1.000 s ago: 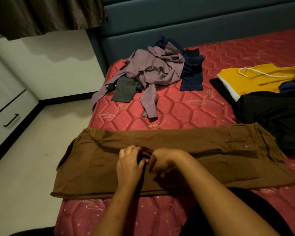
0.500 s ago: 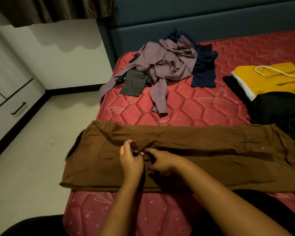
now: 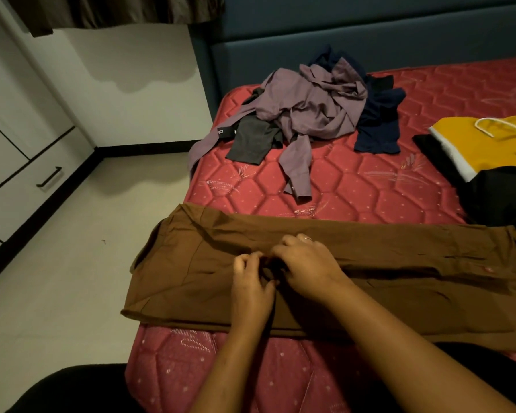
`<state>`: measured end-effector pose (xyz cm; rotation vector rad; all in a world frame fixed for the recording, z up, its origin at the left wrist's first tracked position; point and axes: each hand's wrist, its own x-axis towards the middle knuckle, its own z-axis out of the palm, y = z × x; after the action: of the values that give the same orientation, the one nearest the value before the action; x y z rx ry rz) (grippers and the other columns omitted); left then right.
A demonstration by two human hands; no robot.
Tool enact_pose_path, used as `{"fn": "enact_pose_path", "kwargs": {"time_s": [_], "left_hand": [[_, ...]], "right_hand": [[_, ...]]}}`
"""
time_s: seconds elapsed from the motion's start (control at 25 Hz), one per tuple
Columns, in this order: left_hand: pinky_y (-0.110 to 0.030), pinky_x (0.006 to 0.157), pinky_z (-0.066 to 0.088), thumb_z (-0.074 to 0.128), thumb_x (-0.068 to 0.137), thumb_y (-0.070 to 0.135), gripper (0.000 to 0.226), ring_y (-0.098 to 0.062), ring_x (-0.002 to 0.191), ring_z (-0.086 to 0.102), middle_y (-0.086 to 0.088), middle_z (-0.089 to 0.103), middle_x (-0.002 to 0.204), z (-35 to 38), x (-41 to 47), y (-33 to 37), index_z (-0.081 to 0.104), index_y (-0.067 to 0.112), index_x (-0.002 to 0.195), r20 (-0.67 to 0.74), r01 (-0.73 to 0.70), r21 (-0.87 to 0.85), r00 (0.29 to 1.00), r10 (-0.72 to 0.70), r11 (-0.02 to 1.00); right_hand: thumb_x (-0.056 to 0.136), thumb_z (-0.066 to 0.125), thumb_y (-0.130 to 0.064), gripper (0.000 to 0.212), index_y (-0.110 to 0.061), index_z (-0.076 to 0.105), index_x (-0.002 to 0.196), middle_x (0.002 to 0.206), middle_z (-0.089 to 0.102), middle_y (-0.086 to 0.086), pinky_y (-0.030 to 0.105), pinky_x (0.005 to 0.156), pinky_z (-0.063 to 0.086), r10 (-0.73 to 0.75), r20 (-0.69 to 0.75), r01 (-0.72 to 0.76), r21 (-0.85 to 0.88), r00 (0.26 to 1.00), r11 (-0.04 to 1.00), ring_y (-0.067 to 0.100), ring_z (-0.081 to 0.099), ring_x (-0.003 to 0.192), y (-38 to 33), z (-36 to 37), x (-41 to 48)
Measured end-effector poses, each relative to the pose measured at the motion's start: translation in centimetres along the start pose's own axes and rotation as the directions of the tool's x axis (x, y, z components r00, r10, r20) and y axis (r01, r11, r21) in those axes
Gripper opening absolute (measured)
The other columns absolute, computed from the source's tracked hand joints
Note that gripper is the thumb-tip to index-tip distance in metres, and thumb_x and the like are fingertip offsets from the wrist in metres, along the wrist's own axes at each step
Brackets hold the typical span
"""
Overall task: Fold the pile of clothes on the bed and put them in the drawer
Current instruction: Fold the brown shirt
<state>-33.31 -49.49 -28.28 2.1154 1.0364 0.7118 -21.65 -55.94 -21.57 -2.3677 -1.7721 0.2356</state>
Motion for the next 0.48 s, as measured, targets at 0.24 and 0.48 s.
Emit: {"fn": "enact_pose_path", "kwargs": {"time_s": [0.24, 0.48], "left_hand": [[-0.028, 0.056, 0.051, 0.08, 0.067, 0.024, 0.029, -0.017, 0.091, 0.047, -0.003, 0.055, 0.113, -0.6, -0.9, -0.5, 0.067, 0.023, 0.093, -0.024, -0.259, 0.506, 0.949, 0.313, 0.823], [-0.038, 0.072, 0.051, 0.077, 0.063, 0.026, 0.039, -0.022, 0.102, 0.05, -0.004, 0.052, 0.121, -0.6, -1.3, -1.4, 0.063, 0.023, 0.099, 0.072, -0.222, 0.558, 0.973, 0.22, 0.8]], "right_hand": [[0.082, 0.065, -0.041, 0.055, -0.031, 0.042, 0.132, 0.145, 0.029, -0.005, 0.045, 0.102, 0.036, -0.004, 0.129, -0.003, 0.054, 0.992, 0.999, 0.023, 0.033, 0.132, 1.2, 1.9, 0.6], [0.074, 0.062, -0.068, 0.09, -0.046, 0.018, 0.148, 0.158, 0.019, -0.013, 0.049, 0.11, 0.021, 0.039, 0.322, -0.054, 0.037, 0.946, 0.998, 0.02, 0.019, 0.142, 2.7, 1.7, 1.2]]}}
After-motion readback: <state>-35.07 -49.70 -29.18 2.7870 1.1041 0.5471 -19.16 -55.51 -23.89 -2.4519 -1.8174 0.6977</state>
